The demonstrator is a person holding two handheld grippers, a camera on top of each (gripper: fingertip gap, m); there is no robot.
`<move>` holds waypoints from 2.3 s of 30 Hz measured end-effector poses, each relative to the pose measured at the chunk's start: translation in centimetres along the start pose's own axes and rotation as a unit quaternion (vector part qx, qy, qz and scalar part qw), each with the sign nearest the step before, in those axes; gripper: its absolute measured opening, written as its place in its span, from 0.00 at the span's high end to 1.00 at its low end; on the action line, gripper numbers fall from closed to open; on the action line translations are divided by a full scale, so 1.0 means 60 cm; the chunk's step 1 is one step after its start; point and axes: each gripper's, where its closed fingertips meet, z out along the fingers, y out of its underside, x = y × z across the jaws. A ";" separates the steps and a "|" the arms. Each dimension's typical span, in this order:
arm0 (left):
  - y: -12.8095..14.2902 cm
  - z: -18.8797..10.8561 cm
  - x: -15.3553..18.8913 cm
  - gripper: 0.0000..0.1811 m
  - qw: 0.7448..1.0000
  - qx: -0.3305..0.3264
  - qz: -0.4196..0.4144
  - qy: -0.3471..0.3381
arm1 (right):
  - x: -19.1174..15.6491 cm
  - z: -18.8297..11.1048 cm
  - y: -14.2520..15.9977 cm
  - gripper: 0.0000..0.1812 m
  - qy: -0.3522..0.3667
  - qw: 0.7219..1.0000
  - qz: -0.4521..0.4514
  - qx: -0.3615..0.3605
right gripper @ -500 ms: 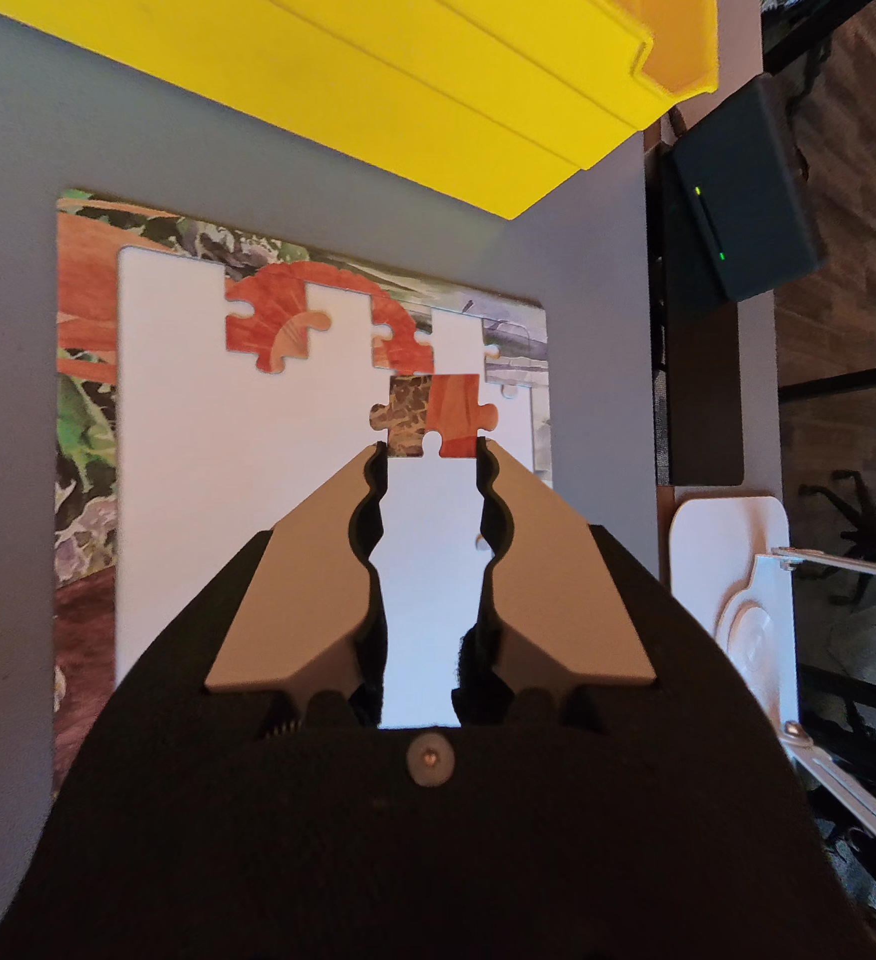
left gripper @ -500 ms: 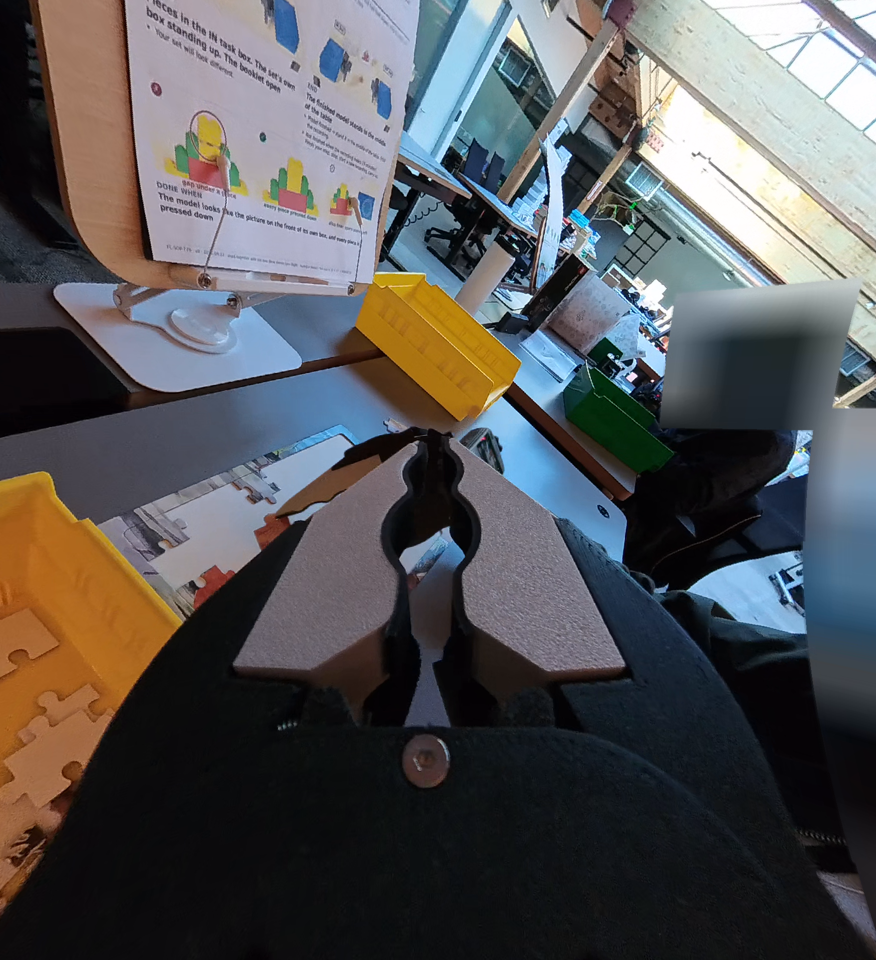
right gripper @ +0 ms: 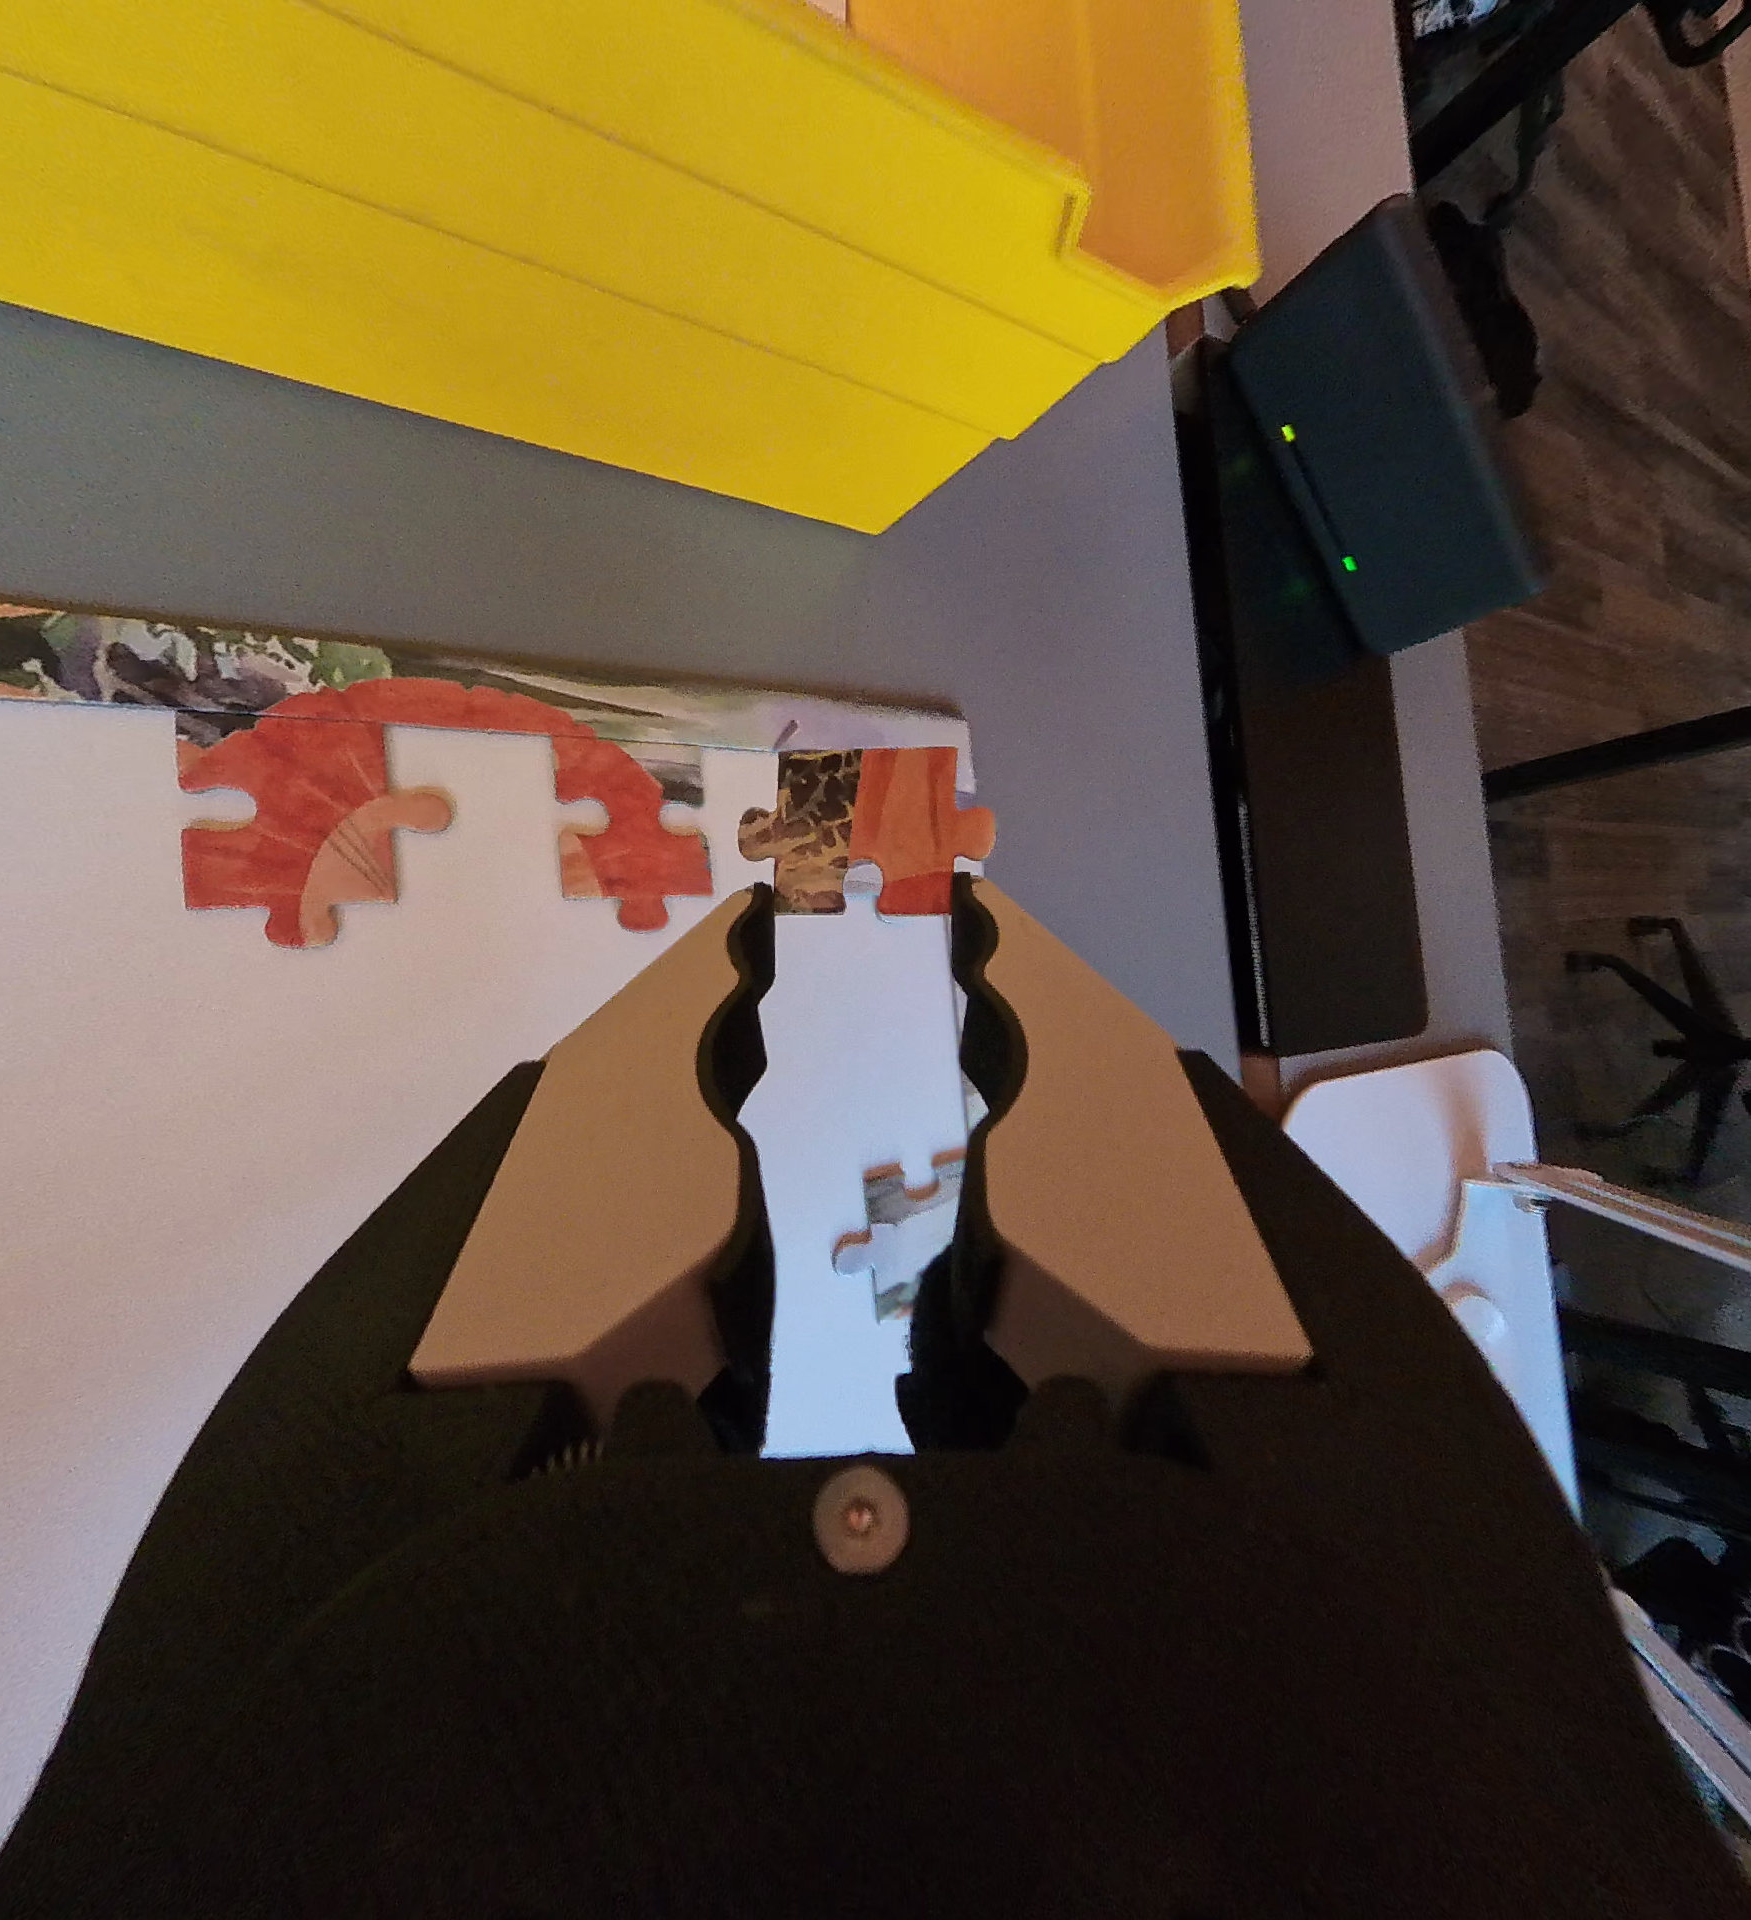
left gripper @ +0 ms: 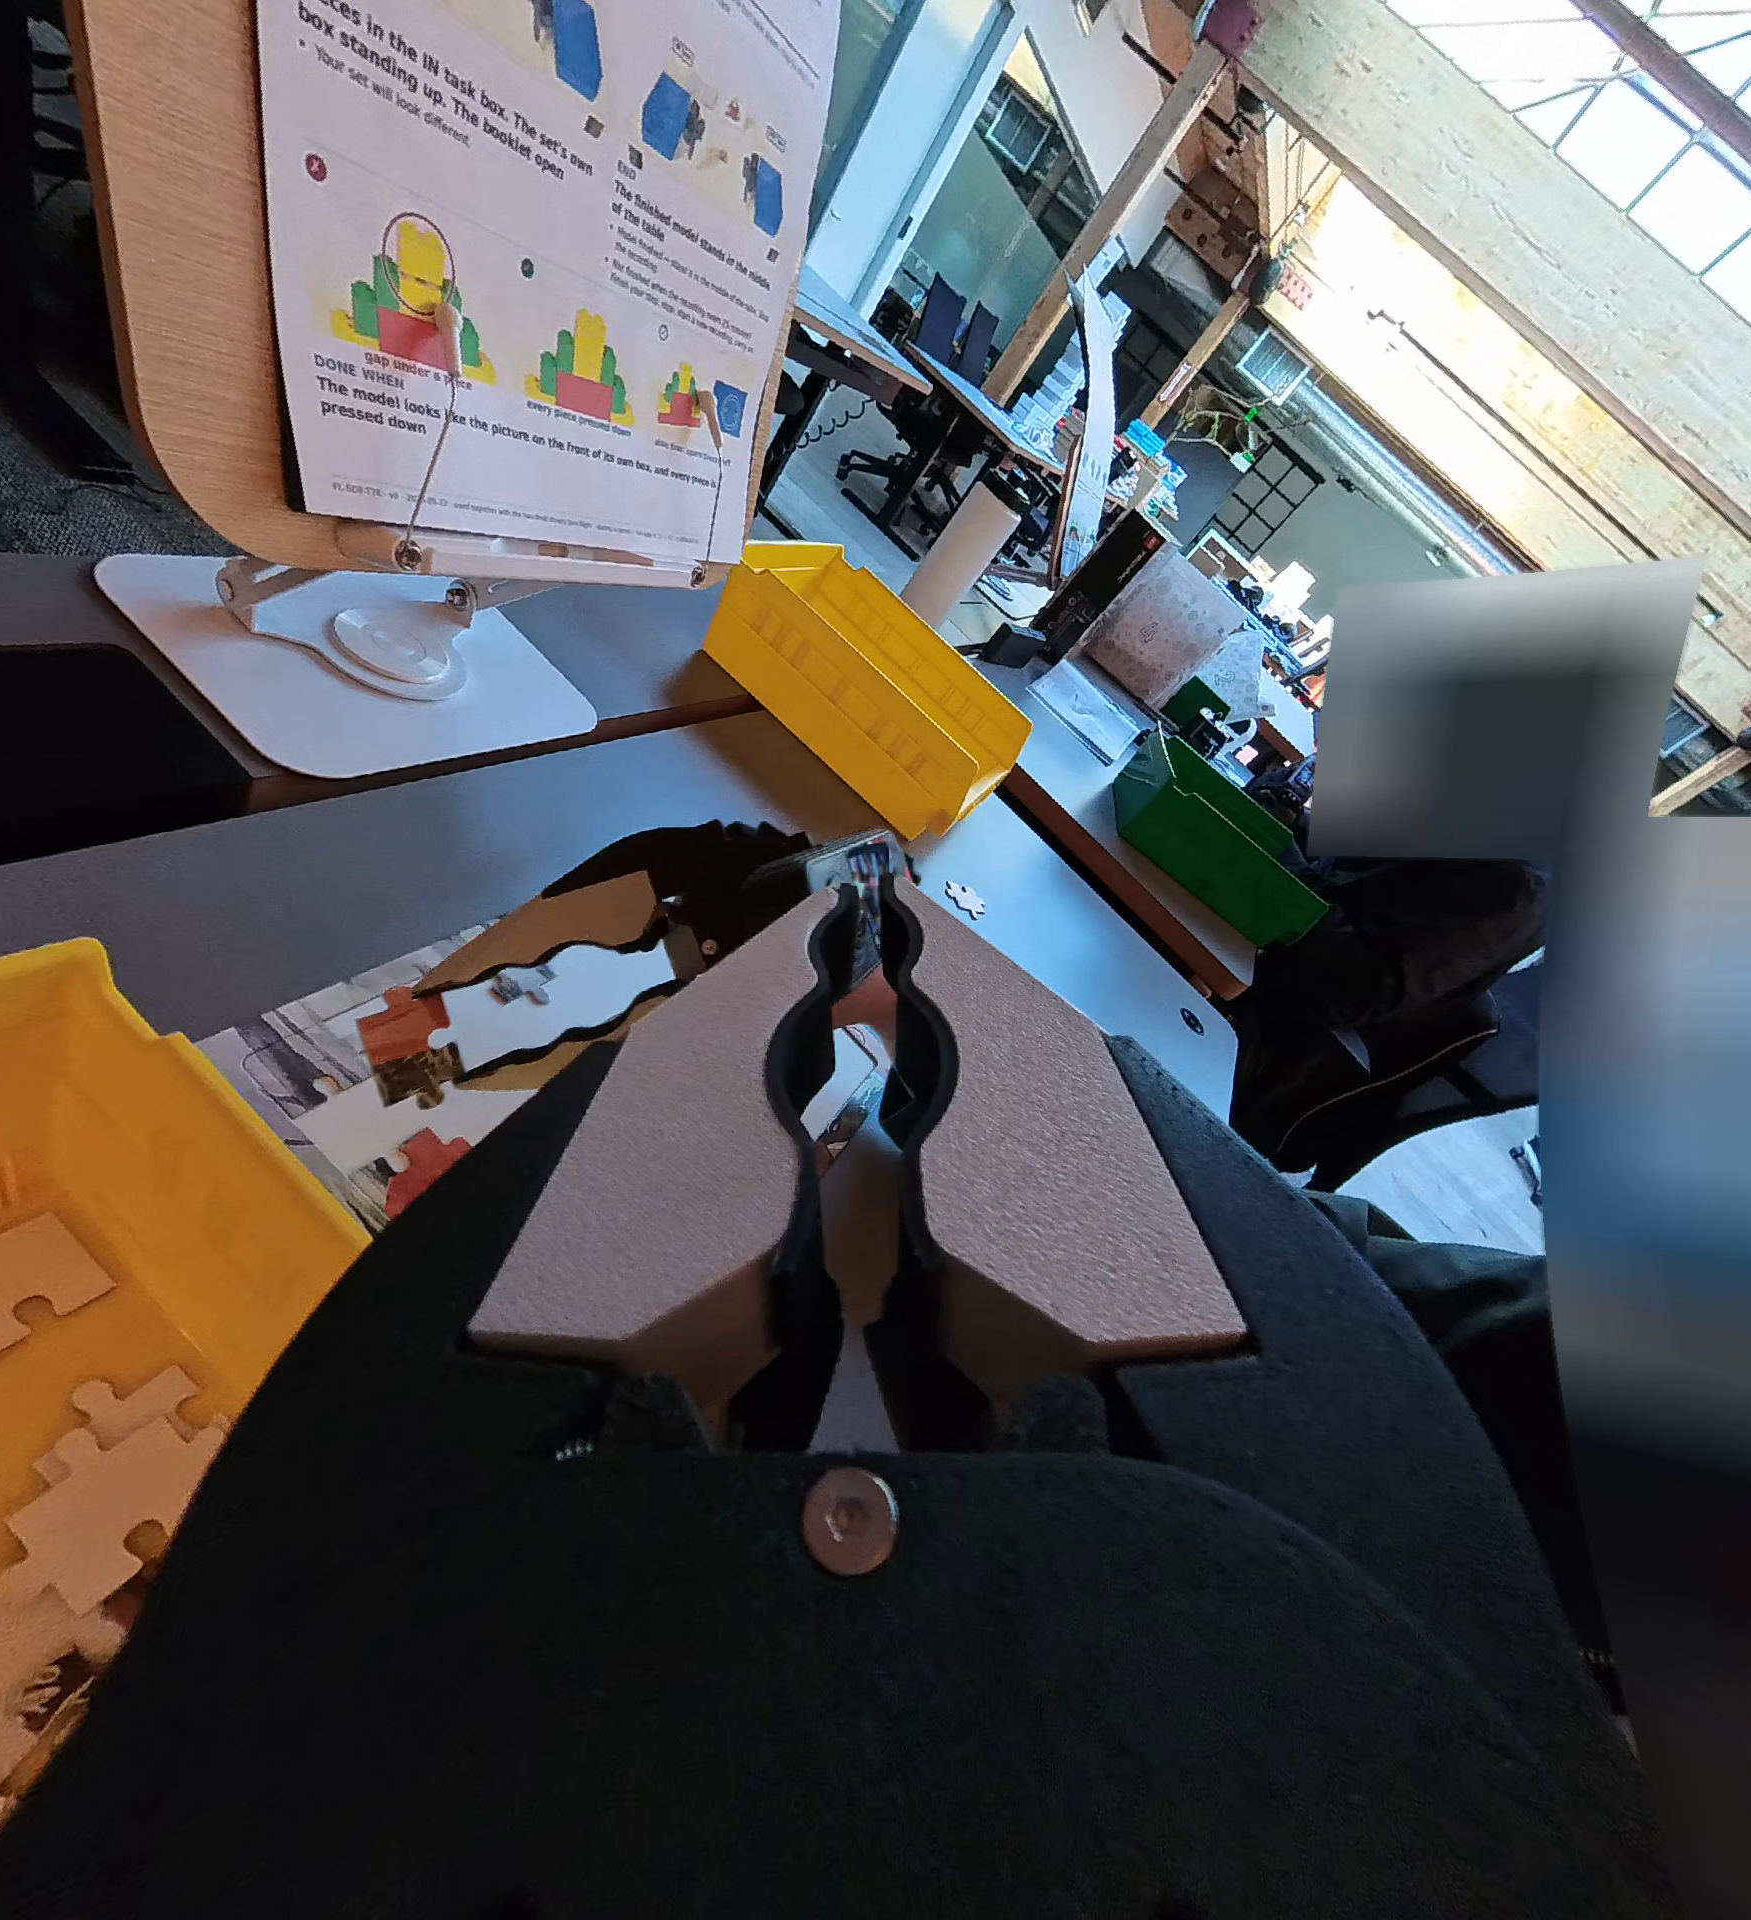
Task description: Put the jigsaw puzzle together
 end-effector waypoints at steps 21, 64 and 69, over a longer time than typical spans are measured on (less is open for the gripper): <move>0.014 0.014 0.002 0.99 0.999 -0.018 -0.021 0.022 | -0.023 0.042 0.006 0.81 -0.104 0.993 0.052 -0.024; 0.019 0.016 0.001 0.99 0.999 -0.025 -0.037 0.031 | -0.129 -0.016 -0.029 0.81 -0.205 0.976 -0.044 -0.063; 0.019 0.015 0.001 0.99 0.998 -0.024 -0.038 0.032 | -0.125 -0.014 -0.025 0.81 -0.194 0.977 -0.053 -0.071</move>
